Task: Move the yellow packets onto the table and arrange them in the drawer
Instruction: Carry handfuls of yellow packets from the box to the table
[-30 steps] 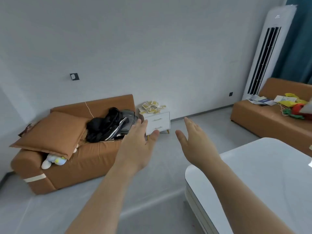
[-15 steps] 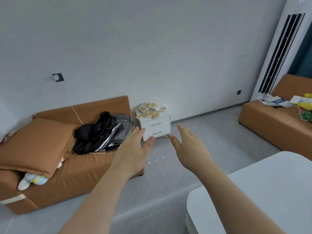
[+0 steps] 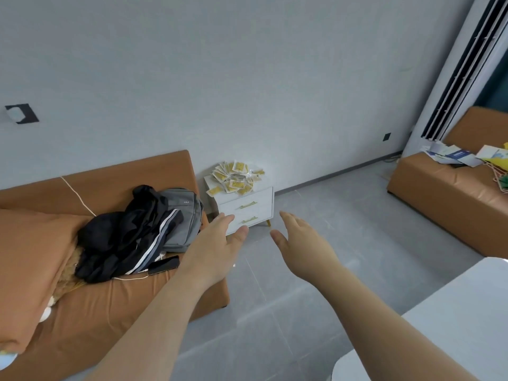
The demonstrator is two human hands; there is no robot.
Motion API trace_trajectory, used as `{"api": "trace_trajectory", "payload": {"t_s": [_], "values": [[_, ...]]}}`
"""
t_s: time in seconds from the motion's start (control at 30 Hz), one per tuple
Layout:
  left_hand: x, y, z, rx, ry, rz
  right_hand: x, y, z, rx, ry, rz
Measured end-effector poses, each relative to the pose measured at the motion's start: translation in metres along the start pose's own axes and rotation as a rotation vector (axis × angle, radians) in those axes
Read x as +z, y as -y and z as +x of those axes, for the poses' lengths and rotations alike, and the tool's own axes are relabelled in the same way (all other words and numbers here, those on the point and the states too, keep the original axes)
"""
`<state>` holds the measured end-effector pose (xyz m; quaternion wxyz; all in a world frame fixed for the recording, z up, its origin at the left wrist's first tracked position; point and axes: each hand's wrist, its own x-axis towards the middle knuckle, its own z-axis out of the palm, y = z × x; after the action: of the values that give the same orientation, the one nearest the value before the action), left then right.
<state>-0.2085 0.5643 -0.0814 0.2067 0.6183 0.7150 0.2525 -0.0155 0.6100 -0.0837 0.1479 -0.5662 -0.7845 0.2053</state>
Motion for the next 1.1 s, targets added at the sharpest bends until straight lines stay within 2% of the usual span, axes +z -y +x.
{"api": "trace_trajectory", "payload": {"t_s": [0.23,0.47,0.67,0.87,1.1], "values": [[0.008,0.035,0.143,0.024,0.101,0.022,0.020,-0.010,0.125,0.085,0.053,0.009],[0.049,0.062,0.291,-0.008,0.179,0.049,0.039,-0.060,0.274,0.124,0.100,0.049],[0.073,0.074,0.423,-0.131,0.245,0.095,0.041,-0.104,0.421,0.107,0.201,0.044],[0.081,0.083,0.531,-0.192,0.231,0.054,0.049,-0.119,0.546,0.056,0.311,-0.010],[0.102,0.146,0.661,-0.338,0.269,-0.006,0.095,-0.132,0.684,0.042,0.457,-0.107]]}}
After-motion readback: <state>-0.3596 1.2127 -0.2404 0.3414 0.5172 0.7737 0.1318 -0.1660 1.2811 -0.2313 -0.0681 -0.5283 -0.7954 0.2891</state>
